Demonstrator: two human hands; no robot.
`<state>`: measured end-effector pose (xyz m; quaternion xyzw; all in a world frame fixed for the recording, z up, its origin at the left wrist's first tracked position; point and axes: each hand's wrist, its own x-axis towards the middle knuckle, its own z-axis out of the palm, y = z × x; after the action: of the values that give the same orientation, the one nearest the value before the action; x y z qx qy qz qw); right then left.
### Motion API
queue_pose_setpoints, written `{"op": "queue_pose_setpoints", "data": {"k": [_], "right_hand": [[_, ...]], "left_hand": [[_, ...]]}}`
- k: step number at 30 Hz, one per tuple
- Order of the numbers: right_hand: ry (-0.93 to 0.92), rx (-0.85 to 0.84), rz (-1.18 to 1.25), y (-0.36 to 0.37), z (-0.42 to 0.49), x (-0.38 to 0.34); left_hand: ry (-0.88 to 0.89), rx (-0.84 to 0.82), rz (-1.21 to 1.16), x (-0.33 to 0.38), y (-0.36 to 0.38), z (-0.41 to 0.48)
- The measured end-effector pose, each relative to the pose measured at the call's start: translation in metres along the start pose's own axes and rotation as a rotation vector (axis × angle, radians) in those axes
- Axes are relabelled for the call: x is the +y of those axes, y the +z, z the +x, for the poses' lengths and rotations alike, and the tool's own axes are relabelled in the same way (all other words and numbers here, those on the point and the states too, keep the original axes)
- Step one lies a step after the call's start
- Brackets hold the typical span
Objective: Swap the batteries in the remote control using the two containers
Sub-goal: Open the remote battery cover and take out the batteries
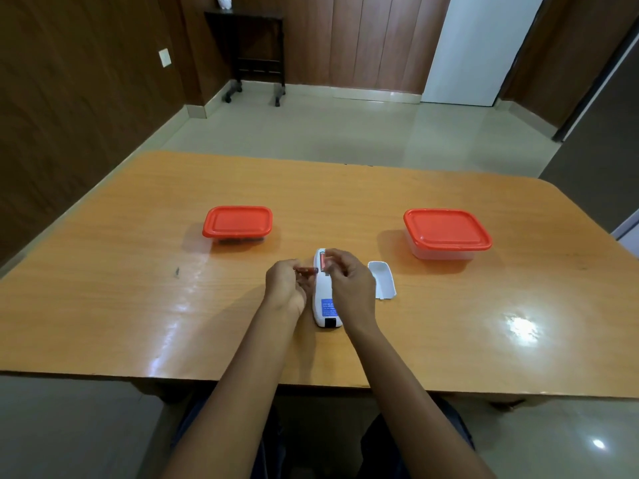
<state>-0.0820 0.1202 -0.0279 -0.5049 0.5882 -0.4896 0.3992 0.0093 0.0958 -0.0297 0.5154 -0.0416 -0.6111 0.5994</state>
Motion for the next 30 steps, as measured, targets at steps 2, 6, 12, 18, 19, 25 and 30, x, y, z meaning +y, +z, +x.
{"op": "queue_pose_setpoints", "data": {"k": [2, 6, 12, 18, 19, 25, 30], "right_hand": [[0.037, 0.056, -0.088, -0.005, 0.011, 0.002], [0.232, -0.089, -0.408, -0.001, 0.035, 0.007], [0.427, -0.13, -0.336, 0.014, 0.052, 0.0], [0.521, -0.137, -0.013, 0.009, 0.049, 0.009], [0.517, -0.152, 0.047, 0.006, 0.047, 0.009], [0.49, -0.242, 0.508, -0.007, 0.032, 0.011], [0.443, -0.22, 0.523, -0.007, 0.028, 0.016]], "left_hand": [[0.035, 0.044, 0.115, 0.002, -0.002, 0.012], [0.133, 0.0, 0.56, 0.005, 0.001, 0.021], [0.18, -0.176, 0.971, 0.003, 0.008, 0.02], [0.254, -0.236, 0.782, -0.001, -0.007, 0.024], [0.258, -0.231, 0.757, -0.001, -0.007, 0.025], [0.326, -0.135, 0.763, 0.004, 0.01, 0.026], [0.369, -0.076, 0.833, 0.003, 0.019, 0.023]]}}
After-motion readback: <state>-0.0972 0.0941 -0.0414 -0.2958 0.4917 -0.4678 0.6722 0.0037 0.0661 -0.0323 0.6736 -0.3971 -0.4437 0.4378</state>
